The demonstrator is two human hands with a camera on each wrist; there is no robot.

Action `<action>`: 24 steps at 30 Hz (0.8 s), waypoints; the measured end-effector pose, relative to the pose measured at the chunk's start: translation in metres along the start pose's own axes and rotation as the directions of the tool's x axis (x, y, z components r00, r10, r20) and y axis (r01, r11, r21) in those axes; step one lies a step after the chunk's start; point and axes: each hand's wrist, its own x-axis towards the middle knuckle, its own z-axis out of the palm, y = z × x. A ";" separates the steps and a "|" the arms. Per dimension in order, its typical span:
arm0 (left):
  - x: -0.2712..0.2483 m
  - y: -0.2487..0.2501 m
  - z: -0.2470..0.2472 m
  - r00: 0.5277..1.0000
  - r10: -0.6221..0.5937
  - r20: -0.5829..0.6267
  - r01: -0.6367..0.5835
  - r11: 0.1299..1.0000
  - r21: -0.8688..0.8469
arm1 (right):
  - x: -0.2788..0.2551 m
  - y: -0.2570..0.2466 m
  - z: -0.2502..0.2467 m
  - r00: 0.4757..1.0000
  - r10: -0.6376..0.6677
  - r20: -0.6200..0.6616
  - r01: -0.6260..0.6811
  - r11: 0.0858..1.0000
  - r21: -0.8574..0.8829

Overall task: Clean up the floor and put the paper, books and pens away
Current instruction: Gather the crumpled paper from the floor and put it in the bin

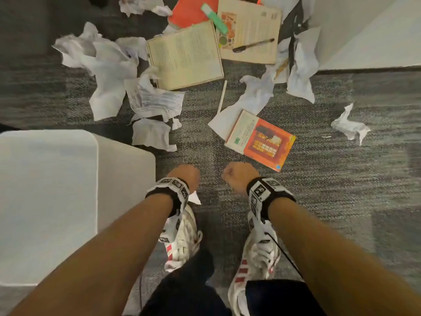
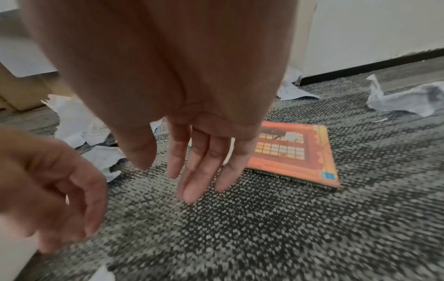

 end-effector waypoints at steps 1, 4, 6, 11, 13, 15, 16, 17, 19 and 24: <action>0.008 0.001 0.007 1.000 0.006 0.013 -0.006 0.999 0.054 | 0.010 0.005 0.004 1.000 0.003 -0.020 -0.003 1.000 0.002; 0.028 -0.006 0.026 0.996 0.090 0.005 -0.089 0.980 0.177 | 0.035 0.014 0.003 0.996 -0.008 -0.089 0.005 0.999 -0.034; 0.036 -0.013 0.034 0.976 0.216 0.020 -0.212 0.931 0.298 | 0.048 0.019 0.003 0.991 0.005 -0.136 -0.011 0.999 -0.037; 0.048 -0.025 0.041 0.945 0.328 0.011 -0.307 0.871 0.384 | 0.073 0.029 -0.003 0.957 -0.030 -0.288 0.021 0.999 -0.035; 0.048 -0.029 0.043 0.952 0.307 -0.004 -0.287 0.894 0.343 | 0.078 0.031 -0.005 0.949 -0.037 -0.313 0.025 0.999 -0.041; 0.047 -0.032 0.043 0.956 0.286 -0.060 -0.264 0.933 0.243 | 0.081 0.033 -0.005 0.939 -0.045 -0.341 0.031 0.998 -0.047; 0.047 -0.033 0.040 0.958 0.260 -0.119 -0.240 0.957 0.161 | 0.081 0.031 -0.005 0.937 -0.050 -0.346 0.034 0.998 -0.052; 0.048 -0.033 0.035 0.954 0.232 -0.191 -0.224 0.973 0.061 | 0.083 0.032 -0.005 0.936 -0.054 -0.348 0.036 0.998 -0.057; 0.051 -0.032 0.020 0.932 0.146 -0.332 -0.196 0.973 -0.124 | 0.083 0.030 -0.003 0.929 -0.067 -0.364 0.042 0.996 -0.076; 0.060 -0.025 -0.025 0.807 0.001 -0.591 -0.241 0.913 -0.328 | 0.075 0.023 -0.017 0.902 -0.112 -0.417 0.056 0.988 -0.144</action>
